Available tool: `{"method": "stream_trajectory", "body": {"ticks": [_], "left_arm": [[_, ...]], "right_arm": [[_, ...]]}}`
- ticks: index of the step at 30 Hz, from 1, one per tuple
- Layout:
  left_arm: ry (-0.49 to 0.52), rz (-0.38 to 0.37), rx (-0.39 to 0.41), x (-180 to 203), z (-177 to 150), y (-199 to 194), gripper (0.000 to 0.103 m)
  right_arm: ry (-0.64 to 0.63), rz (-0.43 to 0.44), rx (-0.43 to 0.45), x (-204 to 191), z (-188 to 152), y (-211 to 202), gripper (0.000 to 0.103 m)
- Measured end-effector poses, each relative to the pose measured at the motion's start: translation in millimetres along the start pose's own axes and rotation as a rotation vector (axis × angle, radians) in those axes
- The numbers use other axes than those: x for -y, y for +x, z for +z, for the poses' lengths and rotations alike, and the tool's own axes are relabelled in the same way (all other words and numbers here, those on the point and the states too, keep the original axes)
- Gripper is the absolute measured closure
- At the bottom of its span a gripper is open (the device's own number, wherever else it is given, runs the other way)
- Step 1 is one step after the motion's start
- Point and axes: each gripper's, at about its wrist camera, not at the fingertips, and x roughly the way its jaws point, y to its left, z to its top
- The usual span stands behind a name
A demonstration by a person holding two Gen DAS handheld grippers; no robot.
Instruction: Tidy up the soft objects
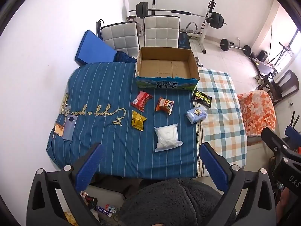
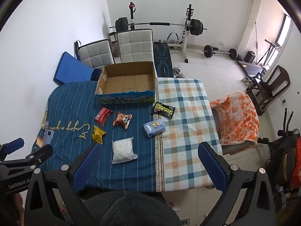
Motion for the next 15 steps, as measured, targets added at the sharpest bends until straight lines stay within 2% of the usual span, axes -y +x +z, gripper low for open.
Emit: {"method": "stream_trajectory", "body": {"ticks": [8,10,15], "left_arm": [[-0.019,-0.004,0.02,18,-8,-1,0.0],[-0.03,-0.052,0.001,-9,2,-2,0.0],[-0.03,-0.039,-0.005,-10,2,-4,0.0]], "right_arm": [[0.004,0.001,-0.006,-1,1,0,0.0],[0.002,-0.002,-0.005,-1,4,-2,0.0],[0.01,-0.005,-0.011,-1,9,5,0.0]]}}
